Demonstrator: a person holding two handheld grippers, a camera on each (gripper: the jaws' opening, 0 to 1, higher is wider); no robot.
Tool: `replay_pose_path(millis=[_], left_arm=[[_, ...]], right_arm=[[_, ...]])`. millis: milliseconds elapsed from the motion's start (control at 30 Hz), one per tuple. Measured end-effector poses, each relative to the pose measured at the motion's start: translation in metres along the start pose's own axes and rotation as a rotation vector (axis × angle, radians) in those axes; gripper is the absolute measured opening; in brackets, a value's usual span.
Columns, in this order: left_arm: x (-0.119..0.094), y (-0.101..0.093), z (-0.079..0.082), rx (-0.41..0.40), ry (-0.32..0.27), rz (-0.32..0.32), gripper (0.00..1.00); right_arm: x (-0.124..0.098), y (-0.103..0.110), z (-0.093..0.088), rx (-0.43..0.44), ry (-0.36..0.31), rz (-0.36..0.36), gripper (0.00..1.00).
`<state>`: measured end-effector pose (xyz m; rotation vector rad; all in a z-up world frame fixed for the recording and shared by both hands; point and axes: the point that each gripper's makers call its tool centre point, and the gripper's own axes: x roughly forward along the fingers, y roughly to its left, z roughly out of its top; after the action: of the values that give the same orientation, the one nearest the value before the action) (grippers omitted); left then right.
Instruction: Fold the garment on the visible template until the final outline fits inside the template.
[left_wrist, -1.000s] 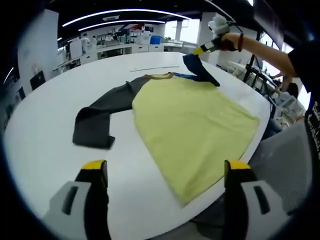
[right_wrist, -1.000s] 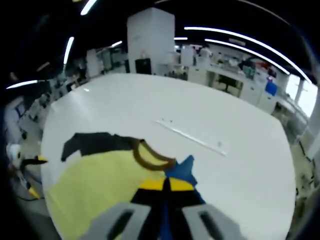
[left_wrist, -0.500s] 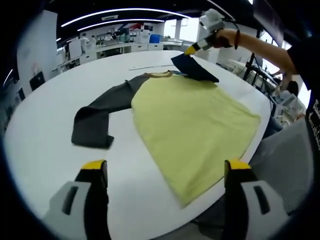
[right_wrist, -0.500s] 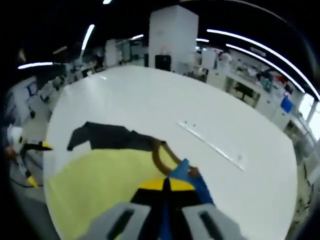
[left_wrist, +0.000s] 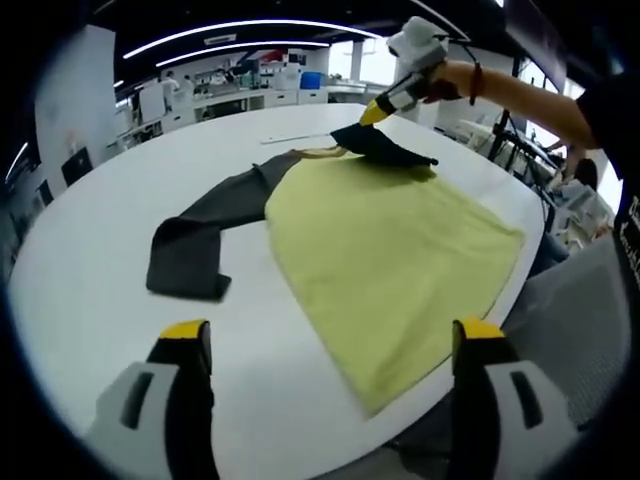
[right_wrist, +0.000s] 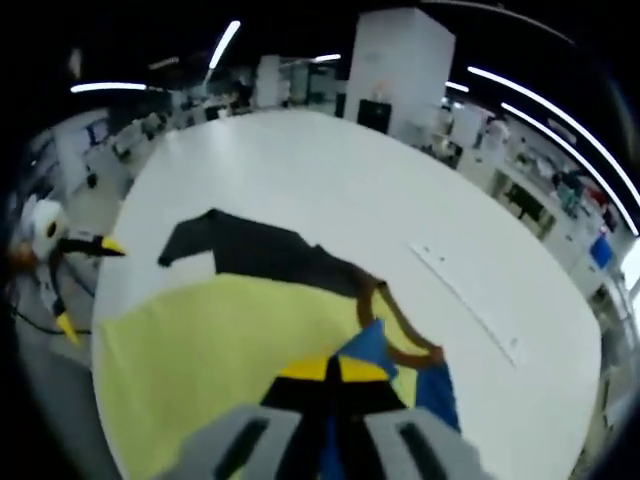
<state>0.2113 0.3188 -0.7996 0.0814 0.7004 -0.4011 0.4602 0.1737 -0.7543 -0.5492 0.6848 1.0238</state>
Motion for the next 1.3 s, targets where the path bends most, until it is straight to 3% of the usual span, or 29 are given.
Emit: replay_pose_path(millis=[300, 767, 1067, 1300], left_arm=[[0.000, 0.000, 0.001, 0.010, -0.005, 0.005, 0.98], [0.004, -0.001, -0.001, 0.022, -0.003, 0.009, 0.98], [0.002, 0.001, 0.000, 0.026, -0.011, 0.015, 0.98], [0.002, 0.000, -0.002, 0.029, -0.010, 0.014, 0.99]], right_arm=[[0.003, 0.019, 0.015, -0.068, -0.036, 0.043, 0.00], [0.017, 0.054, 0.014, -0.134, -0.037, 0.061, 0.00], [0.034, 0.077, 0.004, -0.155, -0.018, 0.066, 0.00], [0.048, 0.075, -0.004, -0.148, -0.013, 0.039, 0.00]])
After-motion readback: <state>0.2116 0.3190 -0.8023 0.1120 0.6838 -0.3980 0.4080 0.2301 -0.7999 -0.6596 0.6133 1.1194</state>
